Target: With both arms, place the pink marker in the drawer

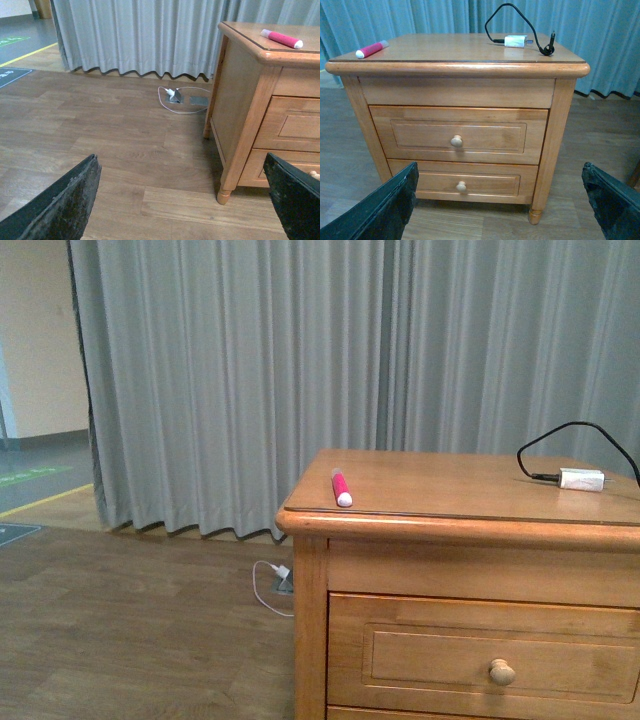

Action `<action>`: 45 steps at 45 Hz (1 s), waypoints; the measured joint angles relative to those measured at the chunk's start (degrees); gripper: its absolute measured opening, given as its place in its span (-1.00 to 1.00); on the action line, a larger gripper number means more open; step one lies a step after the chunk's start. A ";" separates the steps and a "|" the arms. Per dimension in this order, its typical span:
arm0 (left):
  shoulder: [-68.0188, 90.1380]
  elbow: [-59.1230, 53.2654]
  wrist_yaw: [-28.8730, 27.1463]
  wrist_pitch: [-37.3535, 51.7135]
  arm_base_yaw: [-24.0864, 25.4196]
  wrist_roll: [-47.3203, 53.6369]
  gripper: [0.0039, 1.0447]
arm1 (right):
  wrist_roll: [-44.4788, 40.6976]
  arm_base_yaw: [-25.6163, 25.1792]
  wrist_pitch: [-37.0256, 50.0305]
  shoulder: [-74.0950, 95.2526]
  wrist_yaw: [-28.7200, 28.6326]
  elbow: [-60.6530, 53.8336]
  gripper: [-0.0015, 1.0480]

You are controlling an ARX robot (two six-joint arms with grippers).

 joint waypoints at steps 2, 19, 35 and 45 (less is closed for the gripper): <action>0.00 0.00 0.02 0.00 0.00 0.00 0.89 | 0.00 0.00 0.00 0.00 0.00 0.00 0.84; 0.00 0.00 0.02 0.00 0.00 0.00 0.89 | 0.00 0.00 0.00 0.00 0.00 0.00 0.84; 0.00 0.00 0.00 0.00 0.00 0.00 0.89 | 0.00 0.00 0.00 0.00 0.00 0.00 0.84; 0.00 0.00 0.02 0.00 0.00 0.00 0.89 | 0.00 0.00 0.00 0.00 0.00 0.00 0.84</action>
